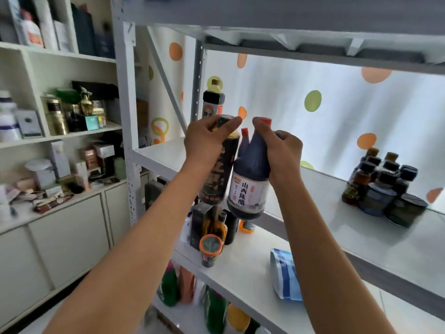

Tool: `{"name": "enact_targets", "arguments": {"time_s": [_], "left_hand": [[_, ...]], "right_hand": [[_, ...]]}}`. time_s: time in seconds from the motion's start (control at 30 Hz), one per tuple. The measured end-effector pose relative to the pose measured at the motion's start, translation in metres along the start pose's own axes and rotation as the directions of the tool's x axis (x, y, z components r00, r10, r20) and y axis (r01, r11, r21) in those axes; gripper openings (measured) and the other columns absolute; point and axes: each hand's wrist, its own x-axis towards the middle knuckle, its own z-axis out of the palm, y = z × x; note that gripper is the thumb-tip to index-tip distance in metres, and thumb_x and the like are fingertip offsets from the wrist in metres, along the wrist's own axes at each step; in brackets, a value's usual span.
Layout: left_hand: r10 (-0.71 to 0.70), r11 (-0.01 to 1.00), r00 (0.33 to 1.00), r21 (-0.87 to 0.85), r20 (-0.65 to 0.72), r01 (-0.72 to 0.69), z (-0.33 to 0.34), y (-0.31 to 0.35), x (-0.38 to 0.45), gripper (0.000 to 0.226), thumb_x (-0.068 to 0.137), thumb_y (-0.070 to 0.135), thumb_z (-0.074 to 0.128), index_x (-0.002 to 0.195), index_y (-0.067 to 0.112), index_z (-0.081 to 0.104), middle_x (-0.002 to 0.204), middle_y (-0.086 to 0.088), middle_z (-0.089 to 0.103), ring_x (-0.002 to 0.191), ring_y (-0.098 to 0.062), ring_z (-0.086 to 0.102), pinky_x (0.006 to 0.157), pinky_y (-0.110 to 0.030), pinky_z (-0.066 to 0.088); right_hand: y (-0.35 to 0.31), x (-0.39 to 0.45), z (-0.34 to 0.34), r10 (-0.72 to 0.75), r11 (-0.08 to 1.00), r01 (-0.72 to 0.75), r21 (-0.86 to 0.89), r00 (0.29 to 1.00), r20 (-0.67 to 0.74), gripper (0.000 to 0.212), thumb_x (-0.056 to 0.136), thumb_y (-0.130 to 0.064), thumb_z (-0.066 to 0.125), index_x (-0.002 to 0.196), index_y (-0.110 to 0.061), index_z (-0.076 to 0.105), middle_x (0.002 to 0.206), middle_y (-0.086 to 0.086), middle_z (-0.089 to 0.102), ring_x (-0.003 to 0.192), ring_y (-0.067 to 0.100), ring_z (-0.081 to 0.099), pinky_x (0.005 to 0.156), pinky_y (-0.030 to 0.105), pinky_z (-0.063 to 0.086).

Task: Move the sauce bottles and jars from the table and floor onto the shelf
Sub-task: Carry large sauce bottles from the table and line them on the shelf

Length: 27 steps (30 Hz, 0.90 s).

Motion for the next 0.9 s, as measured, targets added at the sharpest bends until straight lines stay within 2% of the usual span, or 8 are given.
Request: {"name": "enact_targets", "arguments": {"time_s": [0.1,0.27,0.47,0.63,0.77,0.83,0.9], "left_hand": [[-0.008,1.0,1.0,0.018,-0.013,0.008,0.027,-0.016,0.025,0.023,0.069,0.055,0.077,0.074,0.033,0.075,0.077,0.008,0.074,0.075,-0.015,0.07,0.081,-0.045,0.058],[-0.066,0.996,0.992,0.051,-0.107,0.072,0.055,-0.044,0.06,0.028,0.068,0.061,0.076,0.075,0.034,0.073,0.08,0.01,0.074,0.08,-0.017,0.071,0.085,-0.047,0.056],[-0.126,0.99,0.983,0.04,-0.137,0.132,0.08,-0.066,0.086,0.033,0.07,0.06,0.075,0.083,0.03,0.074,0.084,0.01,0.075,0.082,-0.016,0.071,0.085,-0.045,0.057],[-0.143,0.988,0.99,-0.06,-0.014,0.142,0.087,-0.078,0.089,0.03,0.083,0.05,0.069,0.097,0.023,0.068,0.095,0.002,0.072,0.091,-0.02,0.069,0.09,-0.046,0.055],[-0.053,0.998,0.998,-0.022,0.041,0.054,0.081,-0.087,0.083,0.022,0.093,0.046,0.058,0.106,0.028,0.061,0.106,0.001,0.068,0.1,-0.017,0.066,0.091,-0.038,0.054],[-0.031,0.999,0.995,-0.014,0.098,0.033,0.074,-0.094,0.077,0.03,0.096,0.042,0.054,0.12,0.025,0.054,0.112,-0.001,0.066,0.103,-0.015,0.064,0.086,-0.03,0.054],[-0.056,0.998,0.987,0.015,0.153,0.055,0.066,-0.104,0.07,0.043,0.094,0.041,0.057,0.132,0.024,0.045,0.119,0.001,0.063,0.107,-0.012,0.062,0.086,-0.025,0.051]], "right_hand": [[0.013,0.037,-0.004,0.005,1.0,-0.004,0.008,1.0,-0.025,0.056,0.068,-0.042,0.088,0.04,-0.02,0.045,0.047,-0.004,0.044,0.05,0.015,0.048,0.057,0.03,0.043],[0.033,0.086,0.005,0.025,1.0,-0.025,0.015,1.0,0.013,0.051,0.066,-0.042,0.088,0.058,-0.007,0.052,0.059,0.009,0.042,0.056,0.017,0.045,0.056,0.03,0.041],[0.046,0.127,0.008,0.02,1.0,-0.02,-0.006,1.0,0.023,0.056,0.065,-0.043,0.088,0.047,-0.014,0.043,0.056,0.008,0.034,0.055,0.018,0.037,0.055,0.031,0.032],[0.054,0.134,0.008,0.004,1.0,-0.004,-0.017,1.0,-0.018,0.049,0.068,-0.043,0.086,0.056,-0.01,0.051,0.058,0.008,0.042,0.057,0.017,0.044,0.057,0.032,0.039],[0.057,0.131,0.012,-0.039,0.998,0.036,-0.051,0.998,-0.058,0.049,0.073,-0.042,0.083,0.052,-0.015,0.048,0.05,-0.003,0.046,0.054,0.013,0.046,0.058,0.03,0.042],[0.06,0.13,0.014,-0.077,0.993,0.071,-0.089,0.994,-0.071,0.047,0.077,-0.043,0.081,0.053,-0.018,0.049,0.048,-0.01,0.047,0.052,0.01,0.047,0.058,0.027,0.043],[0.065,0.128,0.014,-0.115,0.987,0.106,-0.117,0.991,-0.072,0.039,0.08,-0.044,0.078,0.062,-0.018,0.056,0.055,-0.01,0.05,0.057,0.009,0.05,0.062,0.028,0.044]]}}
